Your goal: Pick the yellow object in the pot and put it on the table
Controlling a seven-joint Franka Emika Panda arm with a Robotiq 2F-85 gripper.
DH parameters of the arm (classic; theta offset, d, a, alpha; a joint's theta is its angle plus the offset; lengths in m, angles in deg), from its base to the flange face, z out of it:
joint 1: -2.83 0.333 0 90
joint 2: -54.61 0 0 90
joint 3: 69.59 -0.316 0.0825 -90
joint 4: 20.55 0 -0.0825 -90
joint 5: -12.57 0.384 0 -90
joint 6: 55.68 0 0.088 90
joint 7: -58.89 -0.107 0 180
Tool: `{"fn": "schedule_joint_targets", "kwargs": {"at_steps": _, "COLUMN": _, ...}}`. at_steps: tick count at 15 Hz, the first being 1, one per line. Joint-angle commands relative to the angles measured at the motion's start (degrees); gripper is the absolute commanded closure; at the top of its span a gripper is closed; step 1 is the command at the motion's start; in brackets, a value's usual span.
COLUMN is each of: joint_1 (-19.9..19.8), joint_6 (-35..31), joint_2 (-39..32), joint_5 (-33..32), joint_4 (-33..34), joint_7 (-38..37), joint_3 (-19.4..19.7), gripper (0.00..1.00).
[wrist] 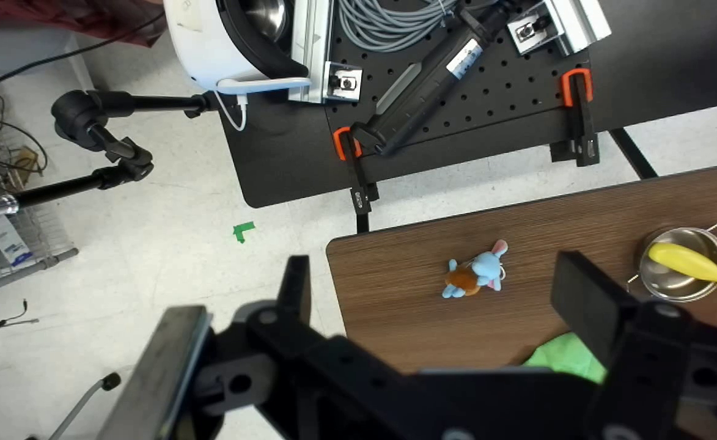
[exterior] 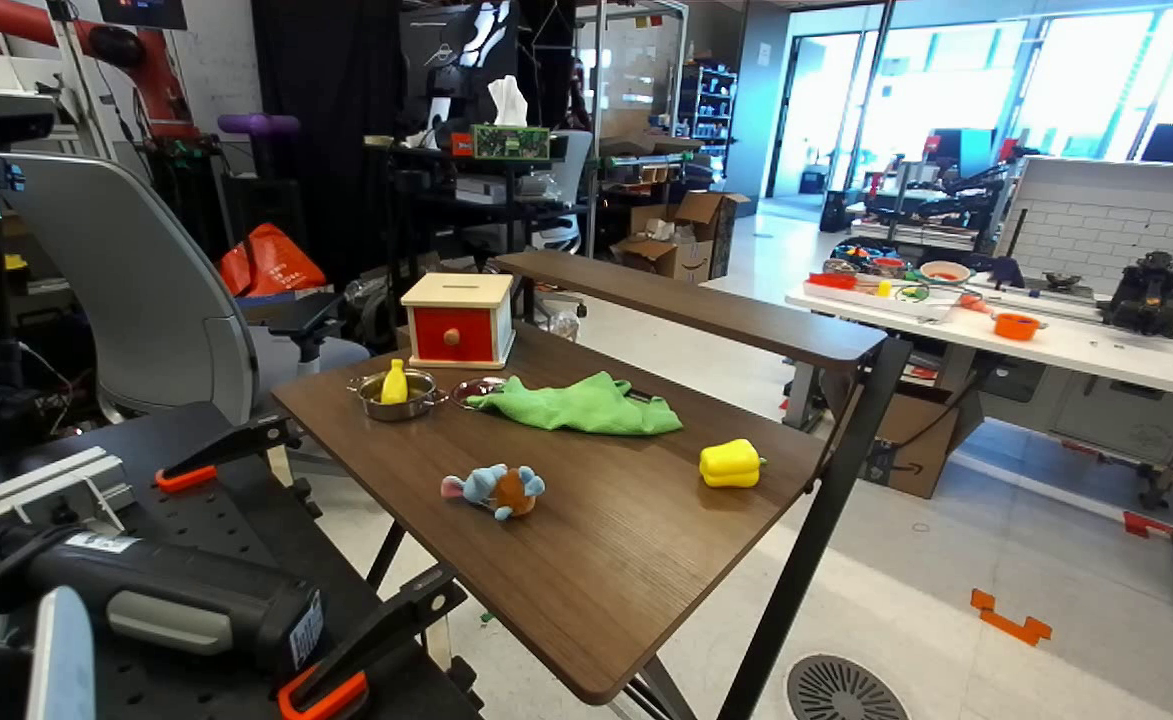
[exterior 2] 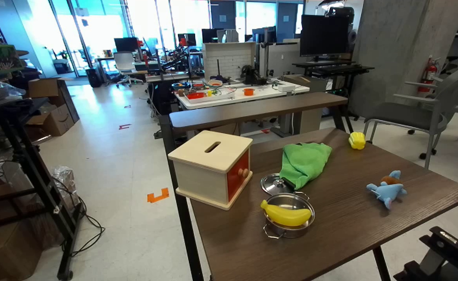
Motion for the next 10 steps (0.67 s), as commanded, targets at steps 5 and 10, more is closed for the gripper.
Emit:
{"fn": "schedule_joint_targets", "kwargs": {"at_steps": 5, "joint_1": 2.36, "joint_6": -0.86, "joint_2": -2.88, "joint_5": -0.55, "joint_4": 0.70, "joint_7": 0.25, "joint_3": -1.30, "gripper": 0.00}}
{"fn": "schedule_joint_targets", "kwargs": {"at_steps": 10, "joint_1": 7.47, "joint_6": -5.33, "joint_2": -10.37, "joint_5": -1.26, "joint_4": 0.57, "joint_7": -0.79, "joint_3": -6.73, "gripper": 0.00}}
